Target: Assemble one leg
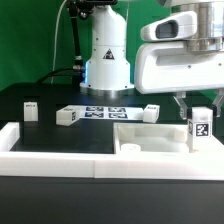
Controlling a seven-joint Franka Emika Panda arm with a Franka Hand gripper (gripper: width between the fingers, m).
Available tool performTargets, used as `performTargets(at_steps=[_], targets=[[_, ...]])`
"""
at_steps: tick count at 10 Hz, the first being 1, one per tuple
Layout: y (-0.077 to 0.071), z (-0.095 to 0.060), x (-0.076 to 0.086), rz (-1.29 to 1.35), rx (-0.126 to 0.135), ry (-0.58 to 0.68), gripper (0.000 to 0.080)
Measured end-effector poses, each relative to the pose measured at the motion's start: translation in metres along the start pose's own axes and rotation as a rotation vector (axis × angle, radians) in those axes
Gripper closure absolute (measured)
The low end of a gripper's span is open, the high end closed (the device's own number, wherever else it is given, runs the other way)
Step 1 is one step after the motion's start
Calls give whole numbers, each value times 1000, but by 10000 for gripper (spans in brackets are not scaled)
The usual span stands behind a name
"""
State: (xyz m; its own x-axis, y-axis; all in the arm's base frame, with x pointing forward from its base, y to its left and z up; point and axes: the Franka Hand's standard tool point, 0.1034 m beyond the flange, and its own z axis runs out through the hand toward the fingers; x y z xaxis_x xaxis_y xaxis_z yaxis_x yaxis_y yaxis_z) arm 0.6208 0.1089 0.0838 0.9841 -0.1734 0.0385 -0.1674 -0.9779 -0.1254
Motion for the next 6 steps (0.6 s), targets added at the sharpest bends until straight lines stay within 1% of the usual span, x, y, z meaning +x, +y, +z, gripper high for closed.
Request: performTargets(at_steps=[2,4,6], targets=[[0,1,-1,162,2,10,509],[-5,3,-2,402,3,23,509],[-6,3,-1,637,0,46,509]])
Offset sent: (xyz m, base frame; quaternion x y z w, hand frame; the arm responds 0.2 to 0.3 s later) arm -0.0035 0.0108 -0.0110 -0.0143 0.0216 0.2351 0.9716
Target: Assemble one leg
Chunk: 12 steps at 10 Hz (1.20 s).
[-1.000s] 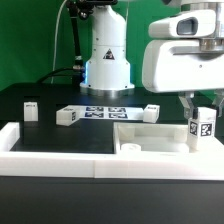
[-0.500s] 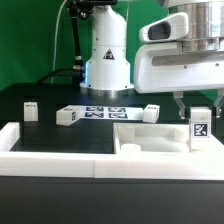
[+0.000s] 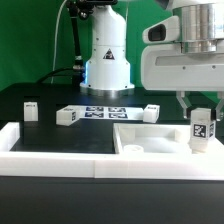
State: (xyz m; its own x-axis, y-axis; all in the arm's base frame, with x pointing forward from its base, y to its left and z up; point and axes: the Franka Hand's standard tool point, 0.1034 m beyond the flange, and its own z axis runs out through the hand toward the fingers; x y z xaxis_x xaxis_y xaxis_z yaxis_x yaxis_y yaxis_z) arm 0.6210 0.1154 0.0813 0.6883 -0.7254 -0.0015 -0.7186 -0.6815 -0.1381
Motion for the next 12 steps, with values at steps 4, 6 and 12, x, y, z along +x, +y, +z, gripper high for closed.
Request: performTargets(at_steps=[4,6,12], targets=[[0,0,-1,359,1,7,508],[1,0,0,451,11,-7,508],[1,1,-1,574,19,-26,293]])
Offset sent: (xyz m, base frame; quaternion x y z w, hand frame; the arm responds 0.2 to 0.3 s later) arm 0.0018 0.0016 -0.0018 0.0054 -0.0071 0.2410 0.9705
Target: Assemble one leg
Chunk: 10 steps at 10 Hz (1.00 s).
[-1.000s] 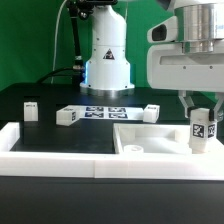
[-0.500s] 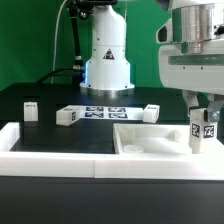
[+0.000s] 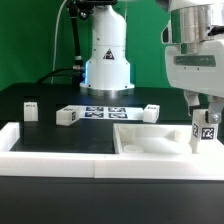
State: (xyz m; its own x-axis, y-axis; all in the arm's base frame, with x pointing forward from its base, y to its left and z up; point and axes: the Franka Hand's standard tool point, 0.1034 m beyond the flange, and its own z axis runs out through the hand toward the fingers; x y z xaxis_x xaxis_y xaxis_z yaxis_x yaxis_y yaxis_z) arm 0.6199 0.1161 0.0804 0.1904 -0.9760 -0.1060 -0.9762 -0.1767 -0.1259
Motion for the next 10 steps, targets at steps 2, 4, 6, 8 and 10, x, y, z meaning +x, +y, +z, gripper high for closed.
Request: performTargets(at_steps=[2,4,6,8,10], targets=[[2,0,1,-99,-10,-2,176],[1,-3,-1,-297,-45,-22,158],[2,-4,-3,-544,-66,-34,150],[2,-5,-3,-755,-84,-39,150],[-2,-5,-3,-986,-111,-35,150]])
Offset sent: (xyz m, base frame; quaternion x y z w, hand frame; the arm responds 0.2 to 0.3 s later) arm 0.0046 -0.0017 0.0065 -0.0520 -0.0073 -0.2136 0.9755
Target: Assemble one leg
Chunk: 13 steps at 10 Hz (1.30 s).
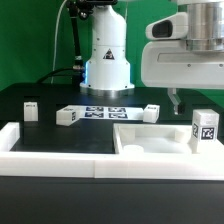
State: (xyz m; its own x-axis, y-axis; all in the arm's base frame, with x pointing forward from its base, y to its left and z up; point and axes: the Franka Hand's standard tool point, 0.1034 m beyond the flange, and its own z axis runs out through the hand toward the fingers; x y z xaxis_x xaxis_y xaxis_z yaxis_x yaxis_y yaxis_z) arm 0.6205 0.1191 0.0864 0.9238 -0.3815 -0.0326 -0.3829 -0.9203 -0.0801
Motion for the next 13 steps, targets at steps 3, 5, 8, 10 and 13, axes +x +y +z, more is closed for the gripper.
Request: performTargets(at_steps=[3,5,8,10,13], targets=[[1,4,6,-280,-38,11,150],[1,6,9,-428,-42,14,150],[2,7,9,-505,-43,12,175],[2,7,9,-505,-43,12,348],[2,7,9,-481,-42,12,509]])
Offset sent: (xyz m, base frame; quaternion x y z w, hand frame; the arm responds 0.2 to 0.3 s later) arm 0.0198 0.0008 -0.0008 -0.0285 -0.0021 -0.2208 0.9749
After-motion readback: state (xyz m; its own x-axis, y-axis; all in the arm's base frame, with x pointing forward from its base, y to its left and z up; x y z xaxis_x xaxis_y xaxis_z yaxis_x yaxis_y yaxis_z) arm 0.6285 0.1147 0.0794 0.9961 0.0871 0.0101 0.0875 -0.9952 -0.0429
